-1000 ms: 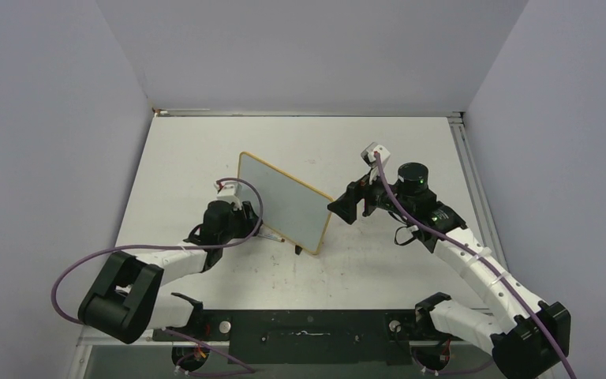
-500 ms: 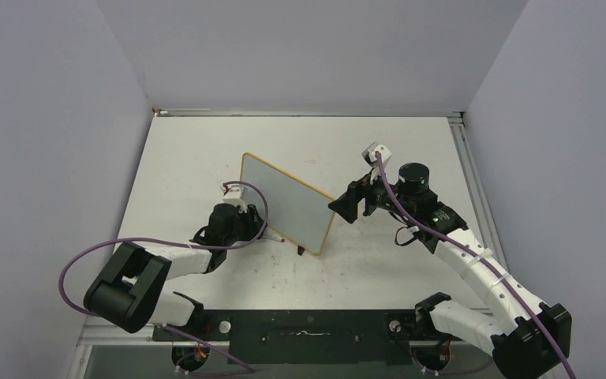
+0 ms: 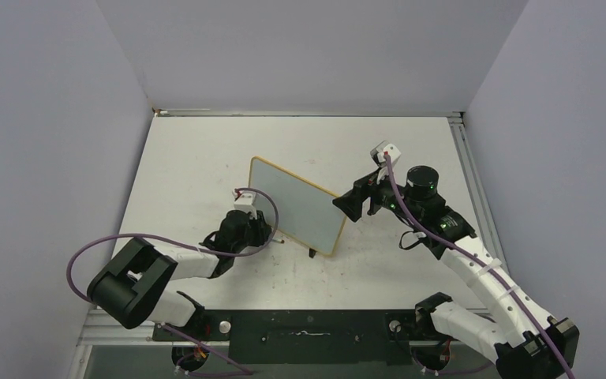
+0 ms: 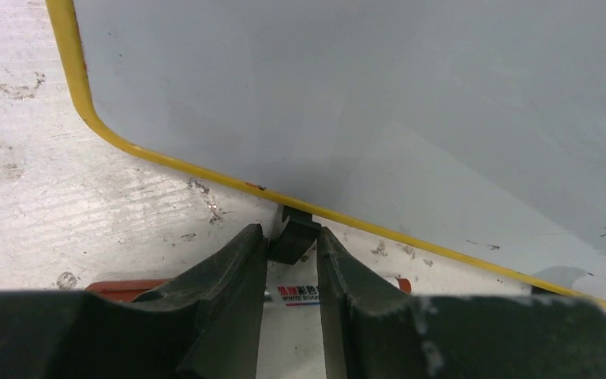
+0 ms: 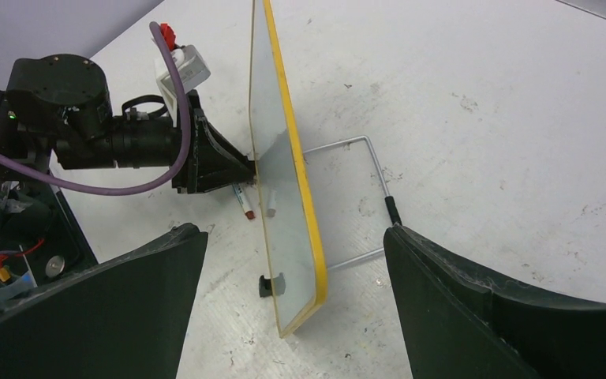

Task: Write a sentence on the whiteboard
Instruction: Adjust the whiteboard stand at the center of the board.

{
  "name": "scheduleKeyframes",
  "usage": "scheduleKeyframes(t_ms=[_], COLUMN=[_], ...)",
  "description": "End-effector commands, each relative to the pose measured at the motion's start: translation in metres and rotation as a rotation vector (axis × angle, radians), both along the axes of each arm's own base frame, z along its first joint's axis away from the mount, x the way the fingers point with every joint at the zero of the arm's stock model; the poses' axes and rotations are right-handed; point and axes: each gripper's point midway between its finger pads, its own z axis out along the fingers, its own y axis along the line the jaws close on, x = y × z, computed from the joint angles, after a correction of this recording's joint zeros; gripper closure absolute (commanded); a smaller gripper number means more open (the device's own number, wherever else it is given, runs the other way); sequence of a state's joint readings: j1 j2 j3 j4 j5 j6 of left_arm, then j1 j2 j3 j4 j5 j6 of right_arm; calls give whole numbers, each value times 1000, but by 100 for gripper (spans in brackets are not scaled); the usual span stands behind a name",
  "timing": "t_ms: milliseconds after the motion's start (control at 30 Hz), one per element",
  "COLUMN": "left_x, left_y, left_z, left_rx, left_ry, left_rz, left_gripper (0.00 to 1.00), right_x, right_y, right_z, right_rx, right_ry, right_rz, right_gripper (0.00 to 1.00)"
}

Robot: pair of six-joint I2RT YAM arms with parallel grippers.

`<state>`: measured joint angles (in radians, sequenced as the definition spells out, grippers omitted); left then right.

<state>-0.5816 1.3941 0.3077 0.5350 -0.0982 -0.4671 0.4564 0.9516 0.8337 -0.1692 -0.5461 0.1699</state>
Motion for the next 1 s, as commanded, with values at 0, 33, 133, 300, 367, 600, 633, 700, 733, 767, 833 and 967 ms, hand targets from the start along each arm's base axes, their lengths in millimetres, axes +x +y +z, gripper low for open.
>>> scheduleKeyframes(t_ms=[0, 33, 133, 300, 367, 600, 633, 700, 733, 767, 833, 967], left_x=[-1, -2, -4, -7, -8, -12, -13, -13, -14, -15, -13, -9], left_y=[-20, -20, -20, -24, -27, -35, -35, -36, -37, -39, -43, -47], left_z=[3, 2, -2, -9, -11, -13, -13, -11, -10, -8, -2, 6], left_rx=[-12, 0, 44, 94, 92, 107, 112, 118, 120, 117, 104, 100], left_ry=[-11, -10, -13, -9, -5, 23, 28, 31, 30, 27, 22, 12], left_rz=[-30, -23, 3, 16, 17, 86, 106, 149, 166, 179, 207, 245], left_gripper=[74, 75, 80, 86, 91, 100, 100, 100, 100, 100, 100, 100], right_x=[5, 6, 6, 6, 7, 10, 11, 13, 14, 15, 17, 17], right_y=[-6, -7, -8, -10, -11, -18, -19, -23, -25, -27, -30, -38], right_z=[19, 20, 21, 23, 24, 29, 29, 31, 32, 33, 35, 39], right_rx=[30, 32, 32, 32, 33, 43, 46, 52, 54, 58, 65, 80], right_ry=[-66, -68, -73, -78, -82, -101, -102, -107, -110, -112, -118, -131], right_rz=[-43, -46, -52, -62, -72, -120, -130, -158, -174, -189, -216, -263], right_gripper=[15, 15, 15, 15, 14, 14, 14, 14, 14, 14, 13, 11])
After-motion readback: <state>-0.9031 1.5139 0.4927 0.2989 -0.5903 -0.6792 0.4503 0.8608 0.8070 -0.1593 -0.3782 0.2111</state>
